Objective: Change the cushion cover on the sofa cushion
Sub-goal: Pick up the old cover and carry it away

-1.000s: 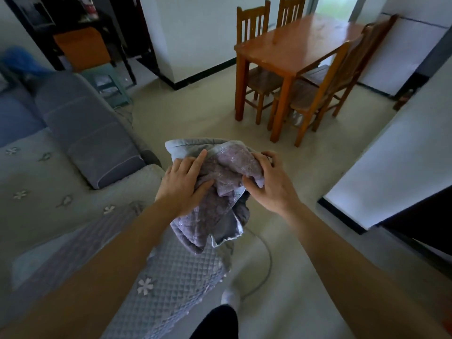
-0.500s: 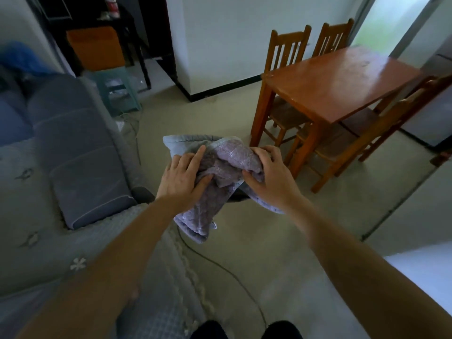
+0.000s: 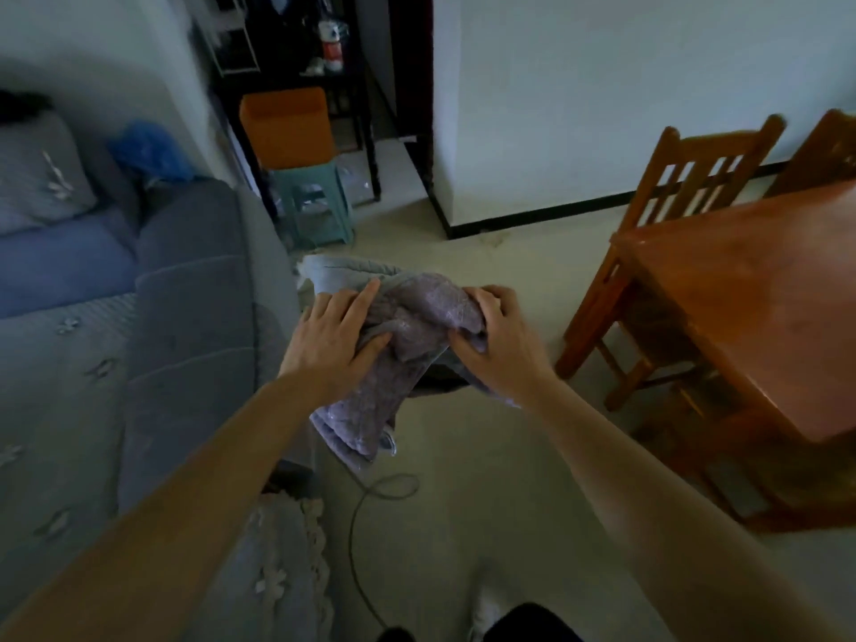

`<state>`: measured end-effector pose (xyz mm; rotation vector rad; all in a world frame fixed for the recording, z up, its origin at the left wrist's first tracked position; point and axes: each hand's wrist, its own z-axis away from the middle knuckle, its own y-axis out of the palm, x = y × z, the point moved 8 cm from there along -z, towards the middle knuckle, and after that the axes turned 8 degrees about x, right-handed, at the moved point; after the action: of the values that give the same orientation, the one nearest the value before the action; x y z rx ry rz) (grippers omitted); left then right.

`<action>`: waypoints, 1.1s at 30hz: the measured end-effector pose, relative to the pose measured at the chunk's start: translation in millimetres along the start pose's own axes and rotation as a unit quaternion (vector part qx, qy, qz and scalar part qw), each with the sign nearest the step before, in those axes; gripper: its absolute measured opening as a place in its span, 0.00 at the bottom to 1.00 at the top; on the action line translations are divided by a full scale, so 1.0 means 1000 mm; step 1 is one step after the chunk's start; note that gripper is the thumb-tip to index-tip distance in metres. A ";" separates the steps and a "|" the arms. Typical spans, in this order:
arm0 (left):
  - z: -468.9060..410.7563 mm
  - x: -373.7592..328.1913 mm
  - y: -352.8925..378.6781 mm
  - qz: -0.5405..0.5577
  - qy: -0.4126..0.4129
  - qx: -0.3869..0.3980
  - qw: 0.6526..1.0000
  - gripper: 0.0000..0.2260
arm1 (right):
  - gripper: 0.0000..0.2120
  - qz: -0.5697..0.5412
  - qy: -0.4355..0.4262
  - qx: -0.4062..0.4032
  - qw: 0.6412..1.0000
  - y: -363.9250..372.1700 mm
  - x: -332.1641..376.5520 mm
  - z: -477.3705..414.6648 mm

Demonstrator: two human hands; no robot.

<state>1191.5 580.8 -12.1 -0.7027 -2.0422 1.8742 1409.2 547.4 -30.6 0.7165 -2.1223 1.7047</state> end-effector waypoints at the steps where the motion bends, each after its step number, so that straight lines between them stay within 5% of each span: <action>1: -0.017 0.010 -0.006 -0.003 -0.006 -0.005 1.000 0.31 | 0.27 0.001 -0.003 0.000 1.000 0.001 -0.002 -0.024; 14: -0.271 0.253 0.011 -0.002 -0.142 -0.057 0.988 0.30 | 0.25 -0.011 -0.105 0.059 0.993 0.108 -0.016 -0.416; 33: -0.784 0.579 0.003 -0.032 -0.162 -0.061 0.984 0.29 | 0.25 -0.080 -0.087 0.036 0.992 0.203 -0.109 -1.012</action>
<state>1107.8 1551.2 10.4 -0.3716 -2.3616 1.9451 1324.5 1581.6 -17.8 1.0627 -2.0582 1.6942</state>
